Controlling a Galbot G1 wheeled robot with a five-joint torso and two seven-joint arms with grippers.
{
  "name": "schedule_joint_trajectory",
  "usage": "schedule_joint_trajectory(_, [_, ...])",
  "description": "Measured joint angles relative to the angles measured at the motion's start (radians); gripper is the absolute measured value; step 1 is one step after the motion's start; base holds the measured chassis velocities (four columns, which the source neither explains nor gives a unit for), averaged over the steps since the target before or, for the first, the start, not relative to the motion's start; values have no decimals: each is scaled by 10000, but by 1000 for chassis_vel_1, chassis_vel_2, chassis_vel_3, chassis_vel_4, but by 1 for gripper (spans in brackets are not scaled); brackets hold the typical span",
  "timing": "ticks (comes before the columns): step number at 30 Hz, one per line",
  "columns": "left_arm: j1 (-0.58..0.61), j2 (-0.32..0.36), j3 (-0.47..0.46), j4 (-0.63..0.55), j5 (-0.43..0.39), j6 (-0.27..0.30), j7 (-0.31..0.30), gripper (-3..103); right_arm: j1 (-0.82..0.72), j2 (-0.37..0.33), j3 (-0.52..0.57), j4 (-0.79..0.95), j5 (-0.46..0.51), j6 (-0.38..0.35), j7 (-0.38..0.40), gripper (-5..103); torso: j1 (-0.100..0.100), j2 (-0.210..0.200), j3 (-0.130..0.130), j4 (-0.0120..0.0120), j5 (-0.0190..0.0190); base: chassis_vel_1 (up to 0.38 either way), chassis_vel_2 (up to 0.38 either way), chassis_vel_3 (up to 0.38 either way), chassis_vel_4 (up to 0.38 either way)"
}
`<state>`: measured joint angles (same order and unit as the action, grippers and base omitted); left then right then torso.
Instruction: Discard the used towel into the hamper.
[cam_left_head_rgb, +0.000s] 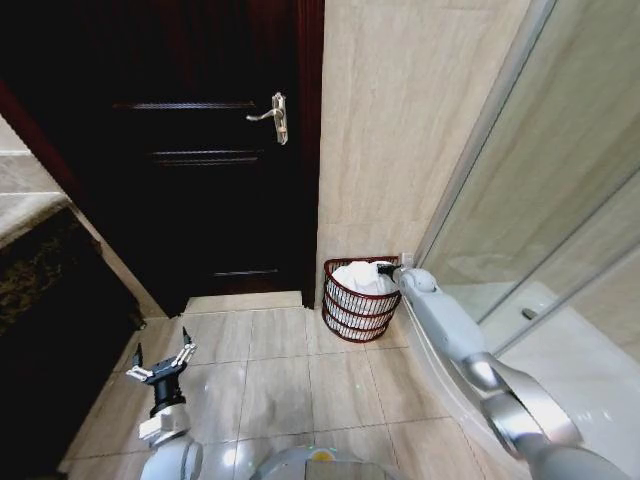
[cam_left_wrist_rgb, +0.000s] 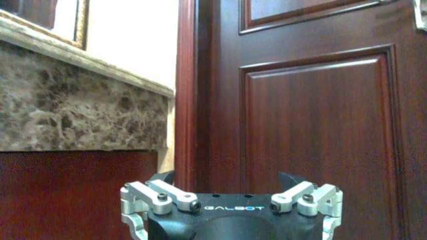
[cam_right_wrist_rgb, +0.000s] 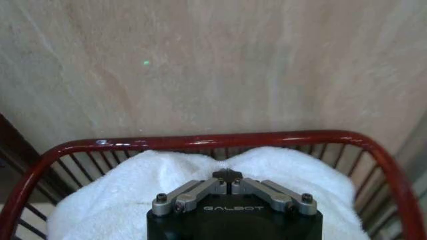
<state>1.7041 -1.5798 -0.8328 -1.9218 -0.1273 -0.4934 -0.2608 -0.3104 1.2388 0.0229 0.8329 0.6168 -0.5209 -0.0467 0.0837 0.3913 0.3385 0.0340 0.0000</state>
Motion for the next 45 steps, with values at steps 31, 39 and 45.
schedule_joint_trajectory(31, [491,-290,-564,-1027,161,-202,323,100,602,1015,636,-1965,-1232,-1550,-1580,-3,0,0,0,0,1,0,0,0,0])
schedule_joint_trajectory(39, [318,-286,-266,-1156,218,106,364,100,-323,128,700,294,-285,-1160,-177,22,0,0,1,-1,1,0,0,0,0])
schedule_joint_trajectory(45, [14,-118,216,-1265,366,641,356,100,-2116,-1090,1026,3776,259,71,927,50,0,0,0,-4,6,0,0,0,0])
